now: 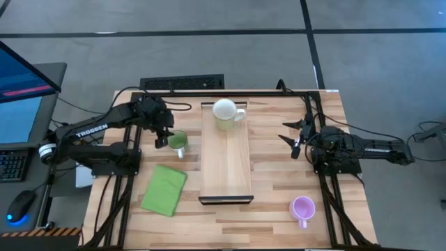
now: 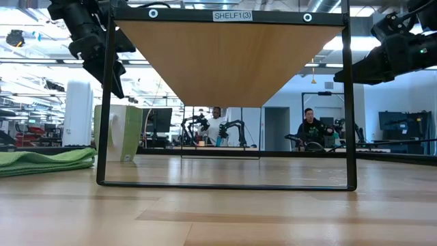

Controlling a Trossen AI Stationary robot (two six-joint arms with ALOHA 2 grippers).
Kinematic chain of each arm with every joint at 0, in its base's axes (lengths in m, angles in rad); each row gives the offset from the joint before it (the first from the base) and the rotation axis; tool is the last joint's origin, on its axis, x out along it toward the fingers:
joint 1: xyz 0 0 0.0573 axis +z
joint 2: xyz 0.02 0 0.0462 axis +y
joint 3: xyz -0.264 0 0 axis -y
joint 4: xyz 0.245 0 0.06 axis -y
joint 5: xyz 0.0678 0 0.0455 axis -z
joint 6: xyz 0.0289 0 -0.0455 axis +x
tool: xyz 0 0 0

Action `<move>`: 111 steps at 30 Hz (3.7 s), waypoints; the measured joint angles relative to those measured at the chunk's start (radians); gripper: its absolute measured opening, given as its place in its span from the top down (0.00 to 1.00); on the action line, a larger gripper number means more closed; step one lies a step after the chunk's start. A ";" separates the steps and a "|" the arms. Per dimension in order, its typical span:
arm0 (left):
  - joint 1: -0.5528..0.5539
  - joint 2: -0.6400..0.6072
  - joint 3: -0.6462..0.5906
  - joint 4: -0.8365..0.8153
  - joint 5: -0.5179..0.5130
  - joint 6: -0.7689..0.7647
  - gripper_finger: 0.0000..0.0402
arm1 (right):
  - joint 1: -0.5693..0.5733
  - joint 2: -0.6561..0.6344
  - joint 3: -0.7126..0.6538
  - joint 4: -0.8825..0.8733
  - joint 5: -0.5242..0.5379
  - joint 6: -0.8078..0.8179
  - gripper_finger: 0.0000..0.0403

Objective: Stack small to large cups/mugs on shelf
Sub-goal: Put the green mug on the shelf

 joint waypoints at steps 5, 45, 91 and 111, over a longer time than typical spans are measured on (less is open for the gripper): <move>-0.015 0.000 0.000 0.000 0.000 -0.018 0.61 | 0.000 0.000 0.000 0.000 0.000 0.000 0.32; -0.069 0.018 -0.023 0.018 -0.070 -0.095 0.61 | 0.000 0.000 0.000 -0.004 0.000 0.001 0.32; -0.079 0.272 -0.023 0.131 -0.141 -0.091 0.61 | 0.000 0.000 0.000 -0.041 0.000 0.018 0.32; -0.079 0.272 -0.022 0.126 -0.166 -0.204 0.61 | 0.000 0.000 0.000 -0.040 0.000 0.018 0.32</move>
